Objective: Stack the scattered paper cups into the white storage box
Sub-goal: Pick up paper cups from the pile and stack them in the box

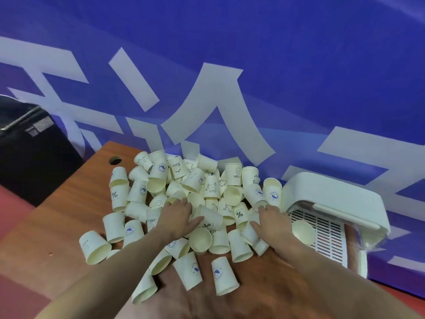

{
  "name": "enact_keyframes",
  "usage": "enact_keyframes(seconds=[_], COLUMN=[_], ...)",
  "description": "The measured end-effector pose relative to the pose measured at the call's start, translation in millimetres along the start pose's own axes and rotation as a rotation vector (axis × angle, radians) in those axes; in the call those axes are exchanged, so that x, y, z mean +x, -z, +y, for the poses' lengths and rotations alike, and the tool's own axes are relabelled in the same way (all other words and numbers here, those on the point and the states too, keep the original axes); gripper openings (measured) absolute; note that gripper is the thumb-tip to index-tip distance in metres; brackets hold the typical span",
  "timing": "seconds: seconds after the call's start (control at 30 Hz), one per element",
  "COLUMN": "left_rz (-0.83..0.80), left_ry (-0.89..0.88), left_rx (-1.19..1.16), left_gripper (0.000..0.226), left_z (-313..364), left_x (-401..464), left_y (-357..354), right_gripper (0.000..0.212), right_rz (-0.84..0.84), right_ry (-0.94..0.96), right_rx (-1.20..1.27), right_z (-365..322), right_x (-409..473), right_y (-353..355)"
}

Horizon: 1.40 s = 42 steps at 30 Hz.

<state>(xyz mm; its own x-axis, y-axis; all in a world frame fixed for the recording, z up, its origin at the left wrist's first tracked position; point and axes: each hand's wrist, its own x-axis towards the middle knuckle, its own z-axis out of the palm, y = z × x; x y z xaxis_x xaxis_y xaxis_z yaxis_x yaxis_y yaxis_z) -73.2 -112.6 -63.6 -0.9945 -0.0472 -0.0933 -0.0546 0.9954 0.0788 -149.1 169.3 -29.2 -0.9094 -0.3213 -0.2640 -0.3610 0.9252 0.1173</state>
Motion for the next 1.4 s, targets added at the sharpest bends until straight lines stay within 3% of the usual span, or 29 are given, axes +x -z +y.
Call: enact_keyframes(seconds=[0.1, 0.27, 0.37, 0.67, 0.8, 1.1, 1.4], left_rz=[-0.062, -0.185, -0.205, -0.128, -0.071, 0.035, 0.179], left_ry=[-0.002, -0.034, -0.052, -0.075, -0.134, -0.32, -0.54], left_rx=[-0.025, -0.309, -0.369, -0.286, -0.2, -0.218, -0.169], left_gripper=[0.059, 0.038, 0.047, 0.034, 0.029, 0.029, 0.026], left_z=[0, 2, 4, 20, 40, 134, 237], left_x=[7, 20, 27, 24, 19, 20, 30], left_y=[-3, -11, -15, 1, 17, 43, 56], right_gripper=[0.054, 0.044, 0.036, 0.025, 0.021, 0.03, 0.038], right_rz=[-0.053, -0.096, -0.083, -0.085, -0.007, 0.183, 0.332], right_ry=[-0.056, -0.093, -0.098, -0.054, -0.028, -0.062, -0.271], right_rx=[0.022, 0.069, 0.083, 0.18, 0.282, 0.466, 0.529], right_z=[-1, -3, -4, 0, 13, 71, 162], right_x=[4, 7, 7, -8, -27, -79, -130], right_y=[-4, -9, -9, -7, -2, 10, 5])
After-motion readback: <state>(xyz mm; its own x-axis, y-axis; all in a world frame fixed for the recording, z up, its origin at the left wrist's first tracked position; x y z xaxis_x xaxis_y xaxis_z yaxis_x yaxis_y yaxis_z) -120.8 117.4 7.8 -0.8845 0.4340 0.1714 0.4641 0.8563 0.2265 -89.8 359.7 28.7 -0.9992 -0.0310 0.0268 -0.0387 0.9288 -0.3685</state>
